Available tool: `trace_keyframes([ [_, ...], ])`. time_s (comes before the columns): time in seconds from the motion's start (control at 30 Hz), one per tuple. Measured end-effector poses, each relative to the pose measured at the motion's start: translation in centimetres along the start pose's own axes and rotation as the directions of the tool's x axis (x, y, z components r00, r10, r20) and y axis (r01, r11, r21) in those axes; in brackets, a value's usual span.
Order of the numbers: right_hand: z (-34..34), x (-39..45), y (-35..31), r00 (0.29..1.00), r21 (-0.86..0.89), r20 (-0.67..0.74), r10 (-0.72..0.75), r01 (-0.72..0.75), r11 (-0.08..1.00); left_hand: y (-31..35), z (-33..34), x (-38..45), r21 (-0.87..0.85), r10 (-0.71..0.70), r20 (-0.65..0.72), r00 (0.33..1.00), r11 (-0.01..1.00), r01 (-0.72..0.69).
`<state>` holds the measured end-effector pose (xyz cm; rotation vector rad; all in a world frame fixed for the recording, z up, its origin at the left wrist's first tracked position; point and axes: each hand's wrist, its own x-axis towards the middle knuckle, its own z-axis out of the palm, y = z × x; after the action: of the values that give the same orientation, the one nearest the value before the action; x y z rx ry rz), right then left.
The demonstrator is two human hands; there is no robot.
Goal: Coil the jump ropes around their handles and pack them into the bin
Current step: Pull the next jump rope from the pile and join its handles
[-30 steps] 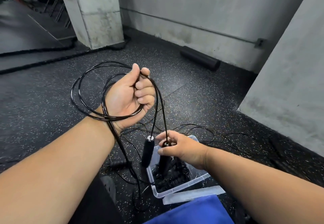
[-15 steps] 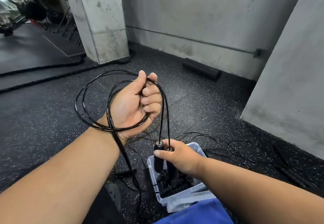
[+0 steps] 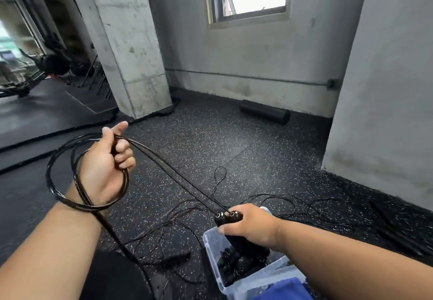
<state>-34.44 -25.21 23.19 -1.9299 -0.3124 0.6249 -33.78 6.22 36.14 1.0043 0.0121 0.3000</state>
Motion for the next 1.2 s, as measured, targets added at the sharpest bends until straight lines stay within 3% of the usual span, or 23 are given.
trace_keyframes([
  [0.1,-0.2,-0.1,0.7,0.999,-0.001,0.032,0.030,-0.030,1.000,-1.3,-0.6,0.4,0.198,0.015,-0.030,0.999,0.980,-0.009],
  [0.17,-0.4,-0.2,0.8,0.999,-0.036,0.024,0.027,-0.026,0.999,-3.3,-1.0,0.1,0.288,-0.060,-0.046,0.997,0.955,0.071],
  [0.37,-0.7,-0.1,0.7,0.990,-0.213,-0.122,-0.076,0.049,0.976,-7.9,-1.2,-1.4,0.307,-0.232,-0.069,0.970,0.920,0.242],
  [0.47,-0.8,-0.1,0.6,0.979,-0.284,-0.181,-0.098,0.043,0.958,-9.0,-0.5,-2.5,0.456,-0.289,0.005,0.957,0.853,0.255],
  [0.53,-0.8,-0.2,0.4,0.974,-0.357,-0.194,-0.119,0.043,0.933,-9.6,0.5,-3.8,0.608,-0.329,0.105,0.938,0.768,0.201],
  [0.67,-0.3,-0.5,-0.6,0.968,-0.508,-0.172,-0.182,0.071,0.858,-10.6,3.8,-6.5,0.841,-0.291,0.368,0.883,0.510,-0.182],
  [0.7,-0.2,-0.6,-0.9,0.970,-0.531,-0.154,-0.189,0.080,0.843,-11.1,4.4,-6.8,0.848,-0.294,0.396,0.870,0.481,-0.223],
  [0.77,-0.3,-0.6,-1.3,0.976,-0.563,-0.093,-0.198,0.113,0.818,-11.6,5.3,-7.4,0.835,-0.341,0.399,0.851,0.519,-0.183],
  [0.87,-0.5,-0.4,-1.5,0.983,-0.503,-0.066,-0.172,0.116,0.857,-12.0,5.9,-7.4,0.808,-0.435,0.352,0.829,0.588,-0.034],
  [0.93,-0.9,-0.4,-1.7,0.986,-0.477,-0.070,-0.149,0.098,0.873,-11.8,5.7,-7.1,0.800,-0.473,0.359,0.805,0.600,-0.005],
  [1.0,-1.1,-0.3,-1.7,0.987,-0.450,-0.074,-0.143,0.095,0.888,-11.6,5.7,-7.0,0.831,-0.471,0.390,0.791,0.551,-0.082],
  [1.1,-1.2,0.0,-1.8,0.984,-0.298,-0.103,-0.146,0.110,0.948,-12.0,5.3,-6.8,0.887,-0.402,0.359,0.842,0.429,-0.173],
  [1.2,-1.1,0.1,-1.8,0.982,-0.158,-0.111,-0.153,0.134,0.978,-12.5,4.9,-6.5,0.868,-0.330,0.345,0.879,0.468,-0.165],
])
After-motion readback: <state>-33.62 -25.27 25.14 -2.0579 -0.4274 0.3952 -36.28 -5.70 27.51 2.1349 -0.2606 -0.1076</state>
